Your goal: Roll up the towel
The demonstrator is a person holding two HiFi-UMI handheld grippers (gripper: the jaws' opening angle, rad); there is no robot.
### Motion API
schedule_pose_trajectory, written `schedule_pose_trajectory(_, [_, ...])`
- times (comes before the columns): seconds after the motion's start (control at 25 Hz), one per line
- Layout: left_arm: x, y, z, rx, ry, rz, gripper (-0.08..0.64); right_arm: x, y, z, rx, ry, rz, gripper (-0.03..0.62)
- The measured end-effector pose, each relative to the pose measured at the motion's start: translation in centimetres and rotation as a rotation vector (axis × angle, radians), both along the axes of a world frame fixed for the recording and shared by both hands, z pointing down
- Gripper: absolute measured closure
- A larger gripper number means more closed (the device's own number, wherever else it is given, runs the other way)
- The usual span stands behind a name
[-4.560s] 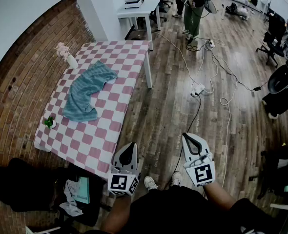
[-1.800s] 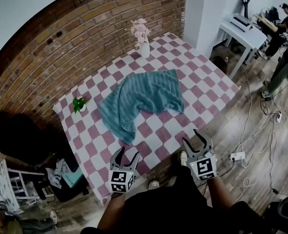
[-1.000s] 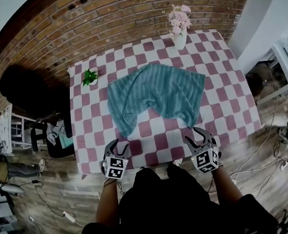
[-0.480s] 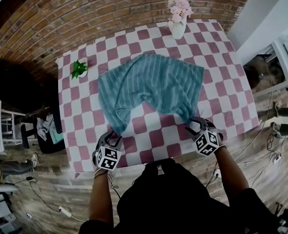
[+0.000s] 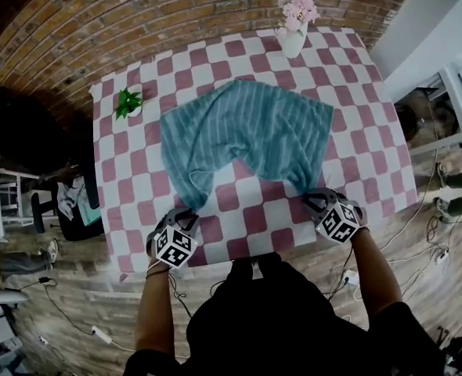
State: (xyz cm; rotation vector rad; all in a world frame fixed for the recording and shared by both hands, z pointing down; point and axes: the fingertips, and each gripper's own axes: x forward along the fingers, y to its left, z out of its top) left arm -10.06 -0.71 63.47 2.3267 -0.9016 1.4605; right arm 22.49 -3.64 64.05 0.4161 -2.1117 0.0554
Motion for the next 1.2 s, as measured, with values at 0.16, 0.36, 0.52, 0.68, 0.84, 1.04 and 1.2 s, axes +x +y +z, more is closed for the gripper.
schedule_pose_trajectory(0.16, [-0.3,-0.3,0.1,0.004,-0.051,0.045,0.527,0.1,-0.3,0.0,-0.022,0.001,0.002,0.548])
schedule_pose_trajectory(0.36, [-0.6,-0.5,-0.3,0.016,-0.069,0.071,0.543,-0.1,-0.5,0.0,-0.026,0.018,-0.012,0.558])
schedule_pose_trajectory(0.52, [-0.8,-0.6,-1.5,0.059,-0.043,0.036,0.562,0.5,-0.9,-1.4,0.015,0.009,0.031,0.563])
schedule_pose_trajectory(0.68, [-2.3,-1.1,-3.4,0.148,-0.05,-0.035,0.563,1.1,-1.3,-3.5,0.124,0.023,0.066,0.565])
schedule_pose_trajectory(0.84, [-4.3,-1.9,-6.2,0.289,-0.041,-0.135,0.563,2.6,-2.5,-6.1,0.299,0.077,0.085,0.563])
schedule_pose_trajectory(1.04, [-7.9,-3.6,-10.8,0.458,-0.054,-0.266,0.563,4.9,-5.6,-11.9,0.561,0.126,0.166,0.565])
schedule_pose_trajectory(1.2, [-10.9,-4.9,-15.5,0.584,-0.08,-0.336,0.563,6.8,-8.4,-17.9,0.752,0.115,0.258,0.565])
